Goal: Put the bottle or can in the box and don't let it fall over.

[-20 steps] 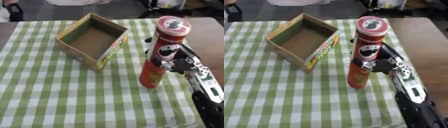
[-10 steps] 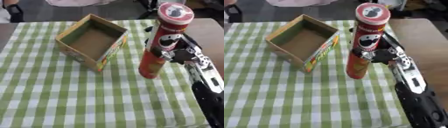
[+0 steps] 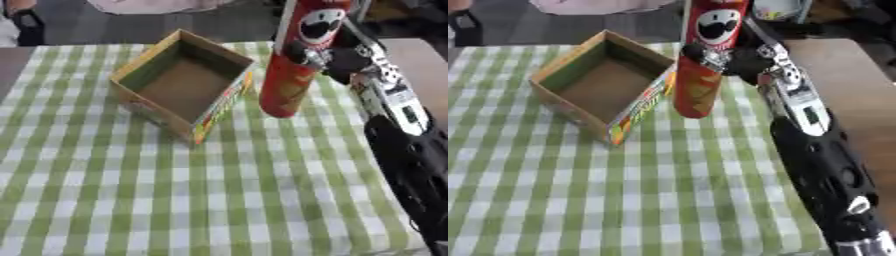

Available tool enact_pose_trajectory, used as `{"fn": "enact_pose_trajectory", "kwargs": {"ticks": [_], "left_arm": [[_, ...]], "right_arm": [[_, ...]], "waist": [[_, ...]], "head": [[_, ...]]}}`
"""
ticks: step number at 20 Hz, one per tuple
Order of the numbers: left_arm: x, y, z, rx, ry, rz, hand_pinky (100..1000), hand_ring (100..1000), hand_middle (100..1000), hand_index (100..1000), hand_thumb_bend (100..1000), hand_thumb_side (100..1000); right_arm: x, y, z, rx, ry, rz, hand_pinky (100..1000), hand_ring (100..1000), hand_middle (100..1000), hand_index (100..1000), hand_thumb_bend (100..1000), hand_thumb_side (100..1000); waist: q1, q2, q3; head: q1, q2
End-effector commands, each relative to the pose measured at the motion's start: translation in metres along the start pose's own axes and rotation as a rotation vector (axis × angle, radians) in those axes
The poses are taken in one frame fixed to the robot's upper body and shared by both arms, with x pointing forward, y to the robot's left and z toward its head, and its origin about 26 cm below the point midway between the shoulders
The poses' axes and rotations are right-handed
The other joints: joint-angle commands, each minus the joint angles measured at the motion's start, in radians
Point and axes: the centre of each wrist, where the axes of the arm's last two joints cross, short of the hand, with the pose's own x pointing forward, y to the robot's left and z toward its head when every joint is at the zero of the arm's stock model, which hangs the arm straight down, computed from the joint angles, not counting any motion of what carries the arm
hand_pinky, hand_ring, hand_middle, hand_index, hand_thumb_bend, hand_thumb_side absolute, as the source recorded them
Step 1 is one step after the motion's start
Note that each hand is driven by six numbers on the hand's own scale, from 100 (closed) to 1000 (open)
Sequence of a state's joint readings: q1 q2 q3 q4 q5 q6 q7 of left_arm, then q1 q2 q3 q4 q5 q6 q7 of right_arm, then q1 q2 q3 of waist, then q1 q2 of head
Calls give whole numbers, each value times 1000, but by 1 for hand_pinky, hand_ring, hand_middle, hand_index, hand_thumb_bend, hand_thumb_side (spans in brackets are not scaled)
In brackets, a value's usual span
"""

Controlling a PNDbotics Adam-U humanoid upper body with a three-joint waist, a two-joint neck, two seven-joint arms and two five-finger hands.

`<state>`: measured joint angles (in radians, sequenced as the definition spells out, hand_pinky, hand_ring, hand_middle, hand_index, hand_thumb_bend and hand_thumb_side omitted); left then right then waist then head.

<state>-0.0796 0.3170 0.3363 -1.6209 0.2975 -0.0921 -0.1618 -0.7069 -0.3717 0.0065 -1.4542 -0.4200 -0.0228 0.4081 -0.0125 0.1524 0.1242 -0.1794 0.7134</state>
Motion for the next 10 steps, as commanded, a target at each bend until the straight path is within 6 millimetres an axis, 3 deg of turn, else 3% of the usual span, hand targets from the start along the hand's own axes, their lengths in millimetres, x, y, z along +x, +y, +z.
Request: {"fn": "enact_pose_trajectory", "kwargs": {"ticks": [1,10], "left_arm": [[8,4,-4,-10,-22,-24,1000,1000,1000,779,184,766],[9,0,-7,-27,-29,-15,1000,1000,1000,778,182,766]], "right_arm": [[12,-7,-20,-16,-35,12,256,400,732,282,370,100],[22,-6,-80,-90,-77,23,257,399,715,281,365,100]], "waist": [[3,-15,3],[9,-7,22]], "head": [[-7,-11],[-25,-18]]}}
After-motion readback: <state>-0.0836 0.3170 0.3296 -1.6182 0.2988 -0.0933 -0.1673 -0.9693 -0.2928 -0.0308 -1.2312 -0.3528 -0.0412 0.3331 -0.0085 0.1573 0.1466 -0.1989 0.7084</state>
